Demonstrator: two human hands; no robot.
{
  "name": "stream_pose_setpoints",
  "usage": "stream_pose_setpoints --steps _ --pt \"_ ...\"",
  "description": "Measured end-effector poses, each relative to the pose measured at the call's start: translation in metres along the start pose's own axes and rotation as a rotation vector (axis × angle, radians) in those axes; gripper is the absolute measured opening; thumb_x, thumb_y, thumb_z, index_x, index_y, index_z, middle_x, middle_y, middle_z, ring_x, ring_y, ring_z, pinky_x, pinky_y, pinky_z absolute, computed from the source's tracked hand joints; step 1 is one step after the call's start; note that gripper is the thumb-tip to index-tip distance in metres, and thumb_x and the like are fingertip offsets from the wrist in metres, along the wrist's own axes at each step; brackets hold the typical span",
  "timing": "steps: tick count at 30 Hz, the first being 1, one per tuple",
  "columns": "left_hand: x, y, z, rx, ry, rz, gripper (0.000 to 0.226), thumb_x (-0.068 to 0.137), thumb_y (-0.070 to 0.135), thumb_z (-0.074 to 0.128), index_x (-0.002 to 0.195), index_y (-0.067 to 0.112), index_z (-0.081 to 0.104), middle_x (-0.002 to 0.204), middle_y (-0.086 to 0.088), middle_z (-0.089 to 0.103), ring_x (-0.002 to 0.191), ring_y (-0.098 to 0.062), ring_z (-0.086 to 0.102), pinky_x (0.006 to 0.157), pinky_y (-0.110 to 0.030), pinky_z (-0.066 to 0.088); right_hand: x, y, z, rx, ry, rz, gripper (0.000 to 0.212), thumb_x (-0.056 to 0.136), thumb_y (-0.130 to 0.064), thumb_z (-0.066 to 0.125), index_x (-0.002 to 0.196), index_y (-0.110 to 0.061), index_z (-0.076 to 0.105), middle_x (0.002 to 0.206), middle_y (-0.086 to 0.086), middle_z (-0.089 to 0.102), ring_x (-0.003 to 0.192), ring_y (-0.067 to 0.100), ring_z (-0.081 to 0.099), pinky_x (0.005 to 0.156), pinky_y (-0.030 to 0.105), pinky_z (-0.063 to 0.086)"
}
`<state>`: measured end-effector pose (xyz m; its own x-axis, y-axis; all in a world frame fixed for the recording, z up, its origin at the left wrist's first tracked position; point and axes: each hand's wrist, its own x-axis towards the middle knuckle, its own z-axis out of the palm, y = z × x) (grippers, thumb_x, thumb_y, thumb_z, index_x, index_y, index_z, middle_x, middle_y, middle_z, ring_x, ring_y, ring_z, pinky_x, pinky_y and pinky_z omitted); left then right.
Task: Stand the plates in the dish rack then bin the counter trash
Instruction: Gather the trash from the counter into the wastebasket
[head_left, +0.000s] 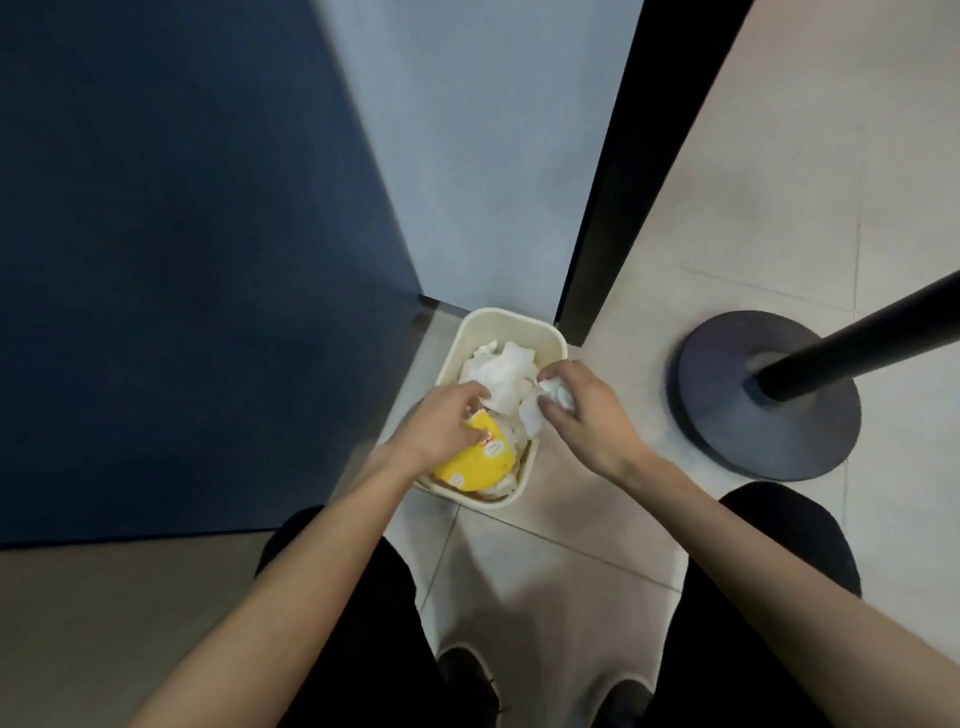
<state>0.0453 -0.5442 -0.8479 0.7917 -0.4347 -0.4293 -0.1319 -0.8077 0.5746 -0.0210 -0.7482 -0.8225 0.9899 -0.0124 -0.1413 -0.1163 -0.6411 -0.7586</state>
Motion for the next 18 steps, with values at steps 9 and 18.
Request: stream_pose_setpoints --steps 9,18 --pt "-0.009 -0.021 -0.035 -0.052 0.087 -0.126 0.085 0.076 0.018 0.083 0.148 0.027 0.039 0.141 0.002 0.048 0.127 -0.018 0.049 0.104 -0.038 0.045 0.048 -0.01 0.023 -0.235 -0.101 -0.009 0.037 0.095 -0.021 0.056 0.128 -0.009 0.048 0.125 0.01 0.042 0.106 0.031 0.053 0.09 0.041 0.048" --pt "-0.015 -0.049 -0.027 -0.017 -0.303 -0.12 0.147 0.045 0.05 0.091 0.15 0.052 -0.013 0.158 0.015 0.03 0.138 -0.016 0.04 0.11 -0.039 0.041 0.035 -0.021 0.073 -0.414 -0.468 0.18 0.117 0.076 -0.067 0.066 0.156 -0.022 -0.007 0.161 0.015 -0.016 0.148 0.043 -0.005 0.121 0.051 0.012"
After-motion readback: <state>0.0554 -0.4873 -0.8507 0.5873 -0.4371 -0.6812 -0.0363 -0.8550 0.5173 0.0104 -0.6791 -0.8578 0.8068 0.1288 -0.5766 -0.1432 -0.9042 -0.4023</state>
